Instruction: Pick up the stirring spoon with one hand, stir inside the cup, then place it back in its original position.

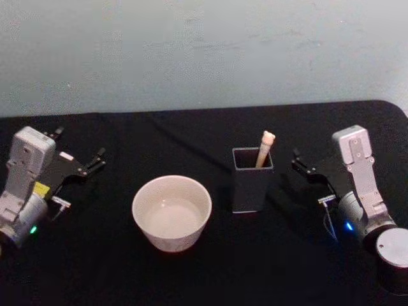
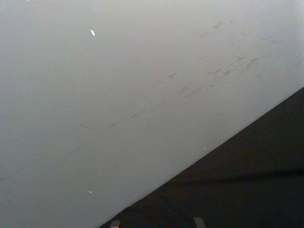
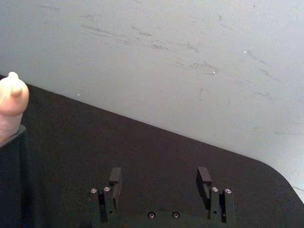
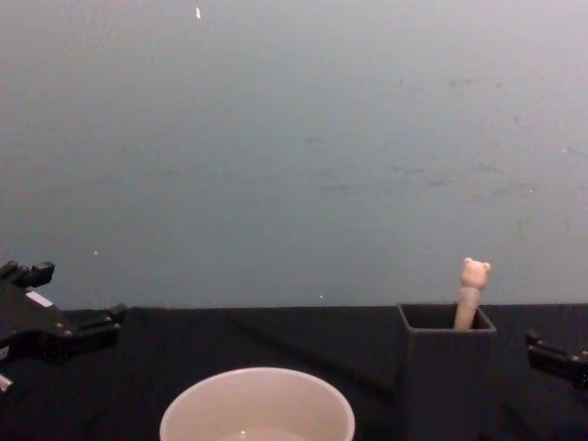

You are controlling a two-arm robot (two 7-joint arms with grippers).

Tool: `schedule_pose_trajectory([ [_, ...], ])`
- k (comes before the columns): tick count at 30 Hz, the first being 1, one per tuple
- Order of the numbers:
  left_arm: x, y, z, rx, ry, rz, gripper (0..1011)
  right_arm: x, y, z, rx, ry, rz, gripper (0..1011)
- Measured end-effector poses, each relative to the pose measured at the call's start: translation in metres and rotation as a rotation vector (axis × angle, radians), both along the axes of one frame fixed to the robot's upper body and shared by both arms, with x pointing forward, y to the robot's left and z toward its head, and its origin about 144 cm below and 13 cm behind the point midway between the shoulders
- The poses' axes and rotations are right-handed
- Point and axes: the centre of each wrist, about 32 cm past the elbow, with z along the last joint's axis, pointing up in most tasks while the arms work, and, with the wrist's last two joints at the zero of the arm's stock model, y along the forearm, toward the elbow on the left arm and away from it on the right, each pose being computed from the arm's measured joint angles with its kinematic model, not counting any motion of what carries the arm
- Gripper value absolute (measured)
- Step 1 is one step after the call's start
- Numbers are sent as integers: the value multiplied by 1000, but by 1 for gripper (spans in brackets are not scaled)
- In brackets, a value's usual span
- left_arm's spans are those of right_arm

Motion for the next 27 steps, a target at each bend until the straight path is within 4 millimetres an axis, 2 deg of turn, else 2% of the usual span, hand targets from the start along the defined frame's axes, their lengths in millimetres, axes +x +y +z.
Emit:
schedule_pose_trajectory([
  [27, 0, 0, 0, 0, 0, 0, 1001, 0, 0, 0, 0, 0, 0, 1002],
])
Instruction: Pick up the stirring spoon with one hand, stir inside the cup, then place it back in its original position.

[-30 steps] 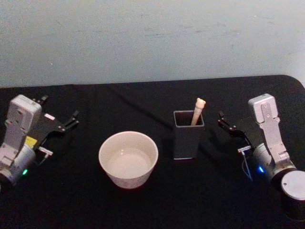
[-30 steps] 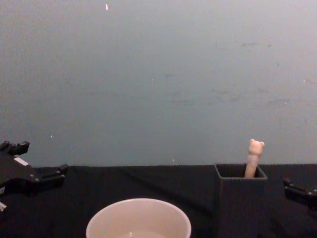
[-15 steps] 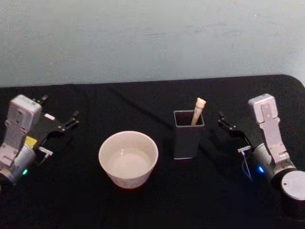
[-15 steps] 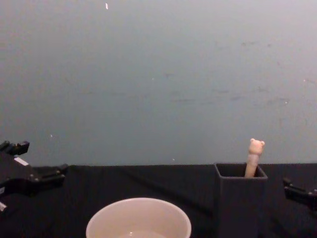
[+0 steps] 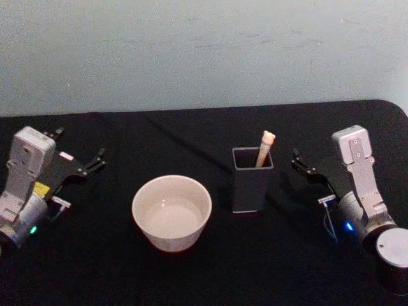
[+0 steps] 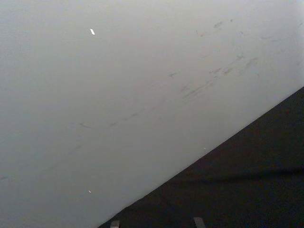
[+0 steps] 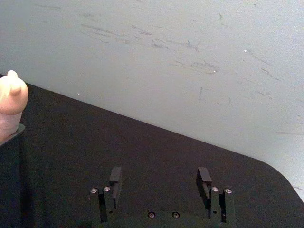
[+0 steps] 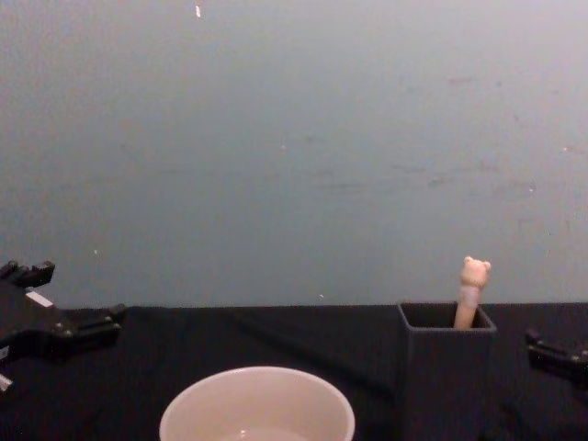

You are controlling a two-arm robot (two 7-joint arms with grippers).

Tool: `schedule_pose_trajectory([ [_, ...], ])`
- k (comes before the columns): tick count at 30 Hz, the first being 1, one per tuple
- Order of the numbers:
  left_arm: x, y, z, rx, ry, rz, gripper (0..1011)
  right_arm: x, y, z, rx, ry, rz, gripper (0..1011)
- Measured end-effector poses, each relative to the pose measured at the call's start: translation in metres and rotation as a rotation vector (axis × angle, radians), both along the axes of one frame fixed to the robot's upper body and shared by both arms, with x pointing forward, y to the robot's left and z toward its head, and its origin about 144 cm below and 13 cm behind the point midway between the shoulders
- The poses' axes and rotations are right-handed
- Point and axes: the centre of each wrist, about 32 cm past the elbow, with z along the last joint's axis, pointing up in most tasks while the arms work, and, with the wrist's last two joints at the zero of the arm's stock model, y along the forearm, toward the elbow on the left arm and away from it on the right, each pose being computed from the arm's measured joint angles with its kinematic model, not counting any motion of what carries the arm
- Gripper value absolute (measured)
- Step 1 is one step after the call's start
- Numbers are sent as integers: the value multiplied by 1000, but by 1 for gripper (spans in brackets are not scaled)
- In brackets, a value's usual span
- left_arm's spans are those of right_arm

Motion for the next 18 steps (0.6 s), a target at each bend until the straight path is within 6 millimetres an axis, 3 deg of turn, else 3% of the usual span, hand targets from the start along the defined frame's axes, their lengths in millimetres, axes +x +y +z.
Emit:
schedule_pose_trajectory([
  [18, 0, 0, 0, 0, 0, 0, 1001, 0, 0, 0, 0, 0, 0, 1002],
])
